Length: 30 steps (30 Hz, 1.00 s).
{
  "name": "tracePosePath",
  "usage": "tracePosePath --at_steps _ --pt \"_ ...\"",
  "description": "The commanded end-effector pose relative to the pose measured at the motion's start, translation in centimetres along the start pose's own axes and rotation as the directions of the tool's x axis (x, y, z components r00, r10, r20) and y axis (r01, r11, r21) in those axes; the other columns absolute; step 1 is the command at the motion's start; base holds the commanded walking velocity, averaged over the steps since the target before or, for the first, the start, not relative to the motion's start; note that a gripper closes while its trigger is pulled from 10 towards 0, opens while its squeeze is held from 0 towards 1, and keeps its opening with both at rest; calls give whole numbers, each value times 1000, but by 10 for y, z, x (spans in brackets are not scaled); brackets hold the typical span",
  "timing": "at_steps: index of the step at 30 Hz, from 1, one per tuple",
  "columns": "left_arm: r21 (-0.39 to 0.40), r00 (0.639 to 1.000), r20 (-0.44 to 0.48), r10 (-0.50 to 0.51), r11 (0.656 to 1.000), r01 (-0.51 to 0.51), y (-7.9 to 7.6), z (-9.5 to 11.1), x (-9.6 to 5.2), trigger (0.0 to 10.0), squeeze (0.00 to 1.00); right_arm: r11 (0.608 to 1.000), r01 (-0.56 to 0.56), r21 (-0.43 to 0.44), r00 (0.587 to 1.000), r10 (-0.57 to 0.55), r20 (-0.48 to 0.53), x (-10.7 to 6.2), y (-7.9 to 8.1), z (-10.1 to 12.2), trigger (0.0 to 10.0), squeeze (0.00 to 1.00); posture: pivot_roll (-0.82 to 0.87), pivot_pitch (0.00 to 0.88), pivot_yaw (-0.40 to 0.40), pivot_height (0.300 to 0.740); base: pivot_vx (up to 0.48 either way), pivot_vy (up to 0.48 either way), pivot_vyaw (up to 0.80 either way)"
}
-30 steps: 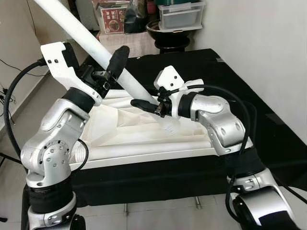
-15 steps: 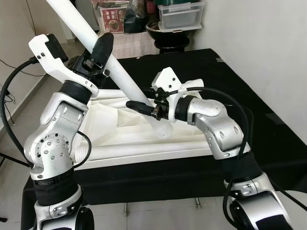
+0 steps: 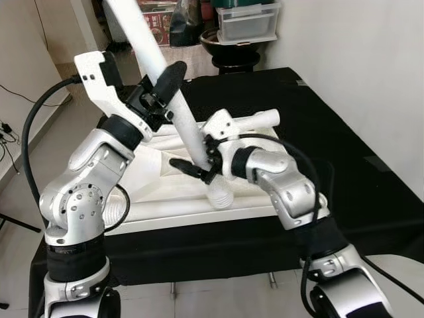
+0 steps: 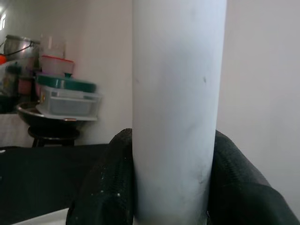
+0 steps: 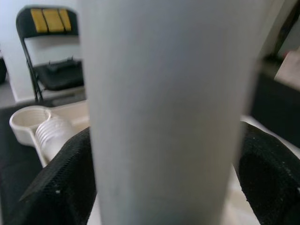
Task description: Building children table
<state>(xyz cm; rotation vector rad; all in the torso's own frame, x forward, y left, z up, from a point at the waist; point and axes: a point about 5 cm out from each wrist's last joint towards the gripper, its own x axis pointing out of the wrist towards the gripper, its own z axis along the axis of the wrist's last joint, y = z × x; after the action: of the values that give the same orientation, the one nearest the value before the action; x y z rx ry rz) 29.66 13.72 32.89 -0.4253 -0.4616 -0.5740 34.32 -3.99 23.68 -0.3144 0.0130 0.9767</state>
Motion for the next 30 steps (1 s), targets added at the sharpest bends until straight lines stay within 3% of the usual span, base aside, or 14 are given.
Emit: tracePosePath --at_steps 1,7,8,10,11,20,27,28,29,30 --pt "-6 996 -13 -86 996 86 -11 -4 5 0 0 999 -21 29 998 22 -58 13 9 1 10000 0 -91 32 68 740 0 0 0" --pt "-4 992 -7 -123 992 123 -18 -4 11 0 0 994 12 105 995 -1 -103 18 7 -2 10000 0 -94 32 63 740 0 0 0" --pt "-11 991 2 -131 991 131 -20 -3 13 0 0 987 27 155 993 -9 -116 19 7 -5 4980 0 -94 32 63 740 0 0 0" --pt "-14 991 8 -136 991 136 -21 -3 14 0 0 981 37 189 992 -14 -125 19 8 -8 4980 0 -94 32 63 740 0 0 0" --pt "-13 990 11 -141 990 141 -22 -3 14 0 0 977 46 208 991 -18 -135 20 8 -9 0 0 -95 33 62 740 0 0 0" --pt "-15 987 29 -160 987 161 -27 -2 19 0 0 956 68 287 990 -29 -140 23 10 -9 0 0 -93 31 64 740 0 0 0" --pt "-24 986 48 -160 987 162 -28 1 23 0 0 956 42 290 999 -33 -38 26 14 3 0 0 -89 30 66 740 0 0 0" --pt "-24 988 59 -142 989 144 -26 2 24 7373 0 955 39 294 999 -36 -16 26 14 5 0 0 -89 31 67 740 0 0 0" --pt "-24 988 59 -142 989 144 -26 2 24 7373 0 955 39 294 999 -36 -16 26 14 5 0 0 -89 31 67 740 0 0 0" --pt "-21 986 64 -154 988 156 -27 4 23 10000 1000 952 42 304 999 -47 9 25 12 8 0 0 -86 32 67 740 0 0 0"
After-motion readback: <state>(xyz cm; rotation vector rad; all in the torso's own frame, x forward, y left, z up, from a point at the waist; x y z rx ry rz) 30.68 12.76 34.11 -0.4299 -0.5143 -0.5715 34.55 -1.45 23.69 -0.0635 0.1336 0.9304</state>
